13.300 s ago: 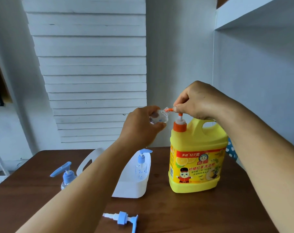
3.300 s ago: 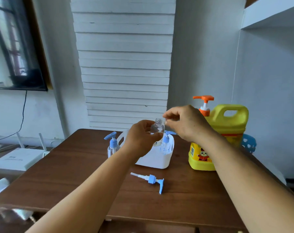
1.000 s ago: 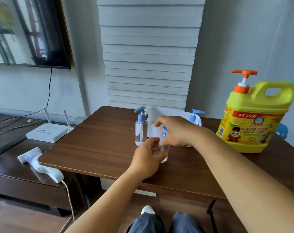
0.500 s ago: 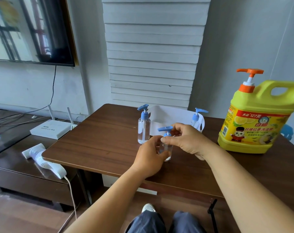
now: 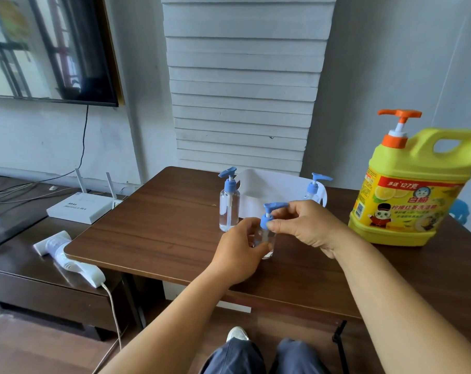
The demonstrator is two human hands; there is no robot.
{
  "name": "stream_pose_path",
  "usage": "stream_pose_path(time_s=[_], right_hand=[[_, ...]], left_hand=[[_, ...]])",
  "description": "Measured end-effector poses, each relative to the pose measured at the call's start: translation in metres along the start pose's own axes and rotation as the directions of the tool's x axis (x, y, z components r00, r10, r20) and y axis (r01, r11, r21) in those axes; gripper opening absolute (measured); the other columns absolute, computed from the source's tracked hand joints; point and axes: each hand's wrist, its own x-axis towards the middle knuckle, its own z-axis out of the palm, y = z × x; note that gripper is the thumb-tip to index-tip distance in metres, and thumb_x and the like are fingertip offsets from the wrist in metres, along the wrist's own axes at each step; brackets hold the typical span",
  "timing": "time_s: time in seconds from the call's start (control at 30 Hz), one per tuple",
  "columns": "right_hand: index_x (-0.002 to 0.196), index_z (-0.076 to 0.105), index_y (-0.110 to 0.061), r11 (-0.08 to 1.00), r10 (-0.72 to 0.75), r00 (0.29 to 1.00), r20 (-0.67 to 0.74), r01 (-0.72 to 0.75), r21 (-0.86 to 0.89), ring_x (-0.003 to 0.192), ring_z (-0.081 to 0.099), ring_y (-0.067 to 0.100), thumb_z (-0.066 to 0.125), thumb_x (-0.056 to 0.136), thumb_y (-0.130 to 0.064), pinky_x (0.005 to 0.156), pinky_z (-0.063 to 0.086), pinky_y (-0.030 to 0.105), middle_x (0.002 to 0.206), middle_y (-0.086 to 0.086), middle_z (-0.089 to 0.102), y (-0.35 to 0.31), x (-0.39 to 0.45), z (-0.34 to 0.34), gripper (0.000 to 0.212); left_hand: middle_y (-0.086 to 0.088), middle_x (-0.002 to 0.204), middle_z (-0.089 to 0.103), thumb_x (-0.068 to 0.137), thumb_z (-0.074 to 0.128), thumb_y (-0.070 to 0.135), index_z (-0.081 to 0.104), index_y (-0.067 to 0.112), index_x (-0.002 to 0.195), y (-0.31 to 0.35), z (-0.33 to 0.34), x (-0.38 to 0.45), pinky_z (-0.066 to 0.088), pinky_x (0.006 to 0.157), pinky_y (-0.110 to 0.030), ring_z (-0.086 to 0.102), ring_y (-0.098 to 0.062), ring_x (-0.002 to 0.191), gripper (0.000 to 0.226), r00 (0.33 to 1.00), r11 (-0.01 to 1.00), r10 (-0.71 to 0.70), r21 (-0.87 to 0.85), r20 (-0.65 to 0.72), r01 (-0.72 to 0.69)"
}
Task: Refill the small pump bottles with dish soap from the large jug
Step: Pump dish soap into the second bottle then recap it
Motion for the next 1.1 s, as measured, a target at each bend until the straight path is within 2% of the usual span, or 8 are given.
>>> stream_pose_path(time_s=[0.13,0.23,0.4,0.6,0.7,0.83,0.97,1.1], right_hand=[[0.093,0.068,-0.016,0.998,-0.040,0.998,-0.040,0.042,0.039,0.079,0.059,0.009,0.073,0.078,-0.016,0.075,0.046,0.017,0.078,-0.008,0.063,0.002,0.001,0.004,0.016],[0.088,0.067,-0.012,0.999,-0.032,0.994,-0.105,0.035,0.033,0.072,0.058,0.006,0.075,0.076,-0.018,0.067,0.044,0.016,0.073,-0.008,0.062,0.005,0.001,0.010,0.015],[0.086,0.069,-0.016,0.973,-0.005,0.999,-0.045,0.015,0.231,0.081,0.064,0.012,0.074,0.078,-0.010,0.074,0.049,0.015,0.087,0.003,0.070,0.007,0.001,0.015,0.011],[0.072,0.058,-0.015,0.995,-0.006,0.975,-0.222,0.027,0.091,0.065,0.059,0.010,0.080,0.071,-0.025,0.060,0.047,0.020,0.072,-0.002,0.062,0.007,0.004,0.030,0.023],[0.088,0.064,-0.015,0.998,-0.006,0.984,-0.176,0.017,0.064,0.079,0.062,0.013,0.076,0.075,-0.029,0.067,0.050,0.021,0.085,-0.001,0.064,0.009,0.005,0.030,0.023],[0.102,0.070,-0.011,0.986,0.003,0.991,-0.133,0.019,0.163,0.096,0.066,0.020,0.076,0.076,-0.020,0.079,0.051,0.021,0.099,0.005,0.069,0.012,0.006,0.028,0.029],[0.088,0.068,-0.013,0.991,-0.013,0.980,-0.199,0.039,0.128,0.069,0.060,0.005,0.078,0.073,-0.023,0.057,0.044,0.010,0.077,-0.005,0.063,0.008,0.003,0.033,0.020],[0.086,0.067,-0.018,0.990,-0.024,0.981,-0.195,0.050,0.132,0.077,0.062,0.011,0.077,0.074,-0.025,0.066,0.050,0.017,0.080,-0.003,0.065,0.008,0.002,0.034,0.017]], left_hand=[[0.008,0.113,0.065,0.083,0.069,0.025,0.052,0.024,0.126,0.000,0.000,0.000,0.049,0.088,-0.022,0.061,-0.009,0.101,0.046,1.000,1.000,-0.006,-0.008,-0.009,0.006],[0.009,0.112,0.064,0.083,0.068,0.024,0.052,0.024,0.125,0.001,0.000,0.000,0.047,0.085,-0.020,0.061,-0.008,0.101,0.045,1.000,1.000,0.003,0.002,-0.010,-0.003],[0.009,0.108,0.065,0.083,0.068,0.023,0.053,0.023,0.123,0.001,-0.001,0.000,0.047,0.083,-0.018,0.061,-0.007,0.097,0.043,1.000,1.000,0.011,0.007,-0.014,-0.011],[0.006,0.102,0.066,0.086,0.064,0.024,0.054,0.020,0.120,0.003,0.000,0.001,0.048,0.074,-0.015,0.061,-0.008,0.090,0.036,0.998,0.998,0.034,0.057,-0.051,-0.031],[0.008,0.097,0.064,0.086,0.064,0.023,0.055,0.021,0.117,0.003,0.000,0.001,0.046,0.068,-0.012,0.060,-0.006,0.085,0.033,0.998,0.997,0.032,0.069,-0.056,-0.028],[0.006,0.104,0.067,0.084,0.066,0.023,0.054,0.023,0.121,0.002,0.000,0.001,0.052,0.082,-0.021,0.064,-0.008,0.094,0.039,0.999,0.999,0.018,0.035,-0.038,-0.017],[0.010,0.094,0.066,0.085,0.063,0.021,0.057,0.022,0.112,0.002,0.000,0.000,0.045,0.064,-0.007,0.062,-0.002,0.083,0.028,0.997,0.997,0.039,0.069,-0.062,-0.035],[0.015,0.080,0.059,0.087,0.061,0.019,0.057,0.022,0.105,0.004,0.001,0.000,0.041,0.058,0.000,0.057,0.002,0.071,0.019,0.995,0.995,0.061,0.087,-0.084,-0.054]])
